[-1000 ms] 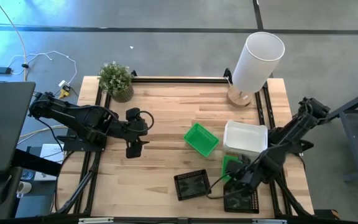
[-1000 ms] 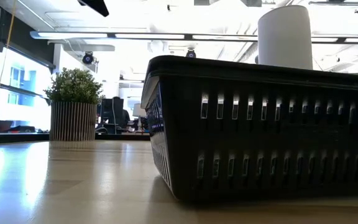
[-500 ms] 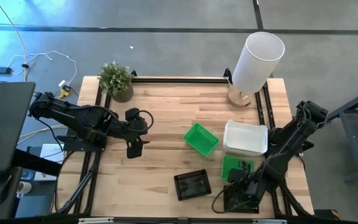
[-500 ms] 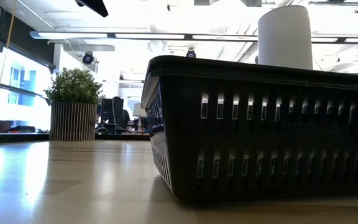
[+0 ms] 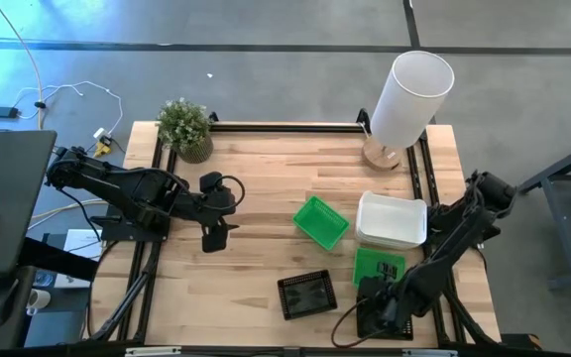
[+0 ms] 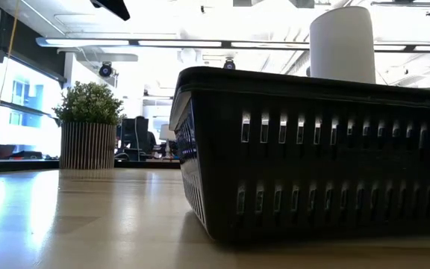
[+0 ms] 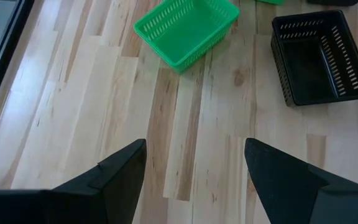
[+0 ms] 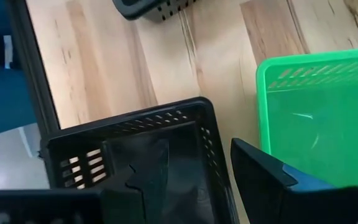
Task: Stack baskets by color
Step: Stack the right black bin on the black bins
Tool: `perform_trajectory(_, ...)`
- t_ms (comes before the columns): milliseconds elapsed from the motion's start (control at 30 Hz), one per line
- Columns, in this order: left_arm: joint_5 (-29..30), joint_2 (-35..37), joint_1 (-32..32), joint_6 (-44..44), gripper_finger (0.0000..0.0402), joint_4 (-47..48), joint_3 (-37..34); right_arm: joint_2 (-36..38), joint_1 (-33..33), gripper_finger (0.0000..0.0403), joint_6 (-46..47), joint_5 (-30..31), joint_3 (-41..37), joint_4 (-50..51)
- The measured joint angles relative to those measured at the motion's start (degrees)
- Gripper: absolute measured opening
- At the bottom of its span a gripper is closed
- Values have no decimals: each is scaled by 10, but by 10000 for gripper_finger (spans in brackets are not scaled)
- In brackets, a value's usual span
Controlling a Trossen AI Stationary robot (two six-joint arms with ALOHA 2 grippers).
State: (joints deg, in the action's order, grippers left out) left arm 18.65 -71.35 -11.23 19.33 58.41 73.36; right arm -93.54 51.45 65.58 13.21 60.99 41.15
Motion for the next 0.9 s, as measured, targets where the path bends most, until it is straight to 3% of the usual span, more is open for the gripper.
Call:
perform_trajectory(467, 0, 0, 0, 0, 259, 0, 0, -48, -1, 140, 12, -28, 0, 0)
perform_trajectory(633, 0, 0, 0, 0, 259, 0, 0, -55, -1, 100, 34, -39, 0, -2)
perform_trajectory(833, 0, 0, 0, 0, 259, 2, 0, -55, -1, 14, 31, -50, 0, -3)
perform_trajectory(900, 0, 0, 0, -5, 259, 7, 0, -55, -1, 7, 32, -50, 0, -4)
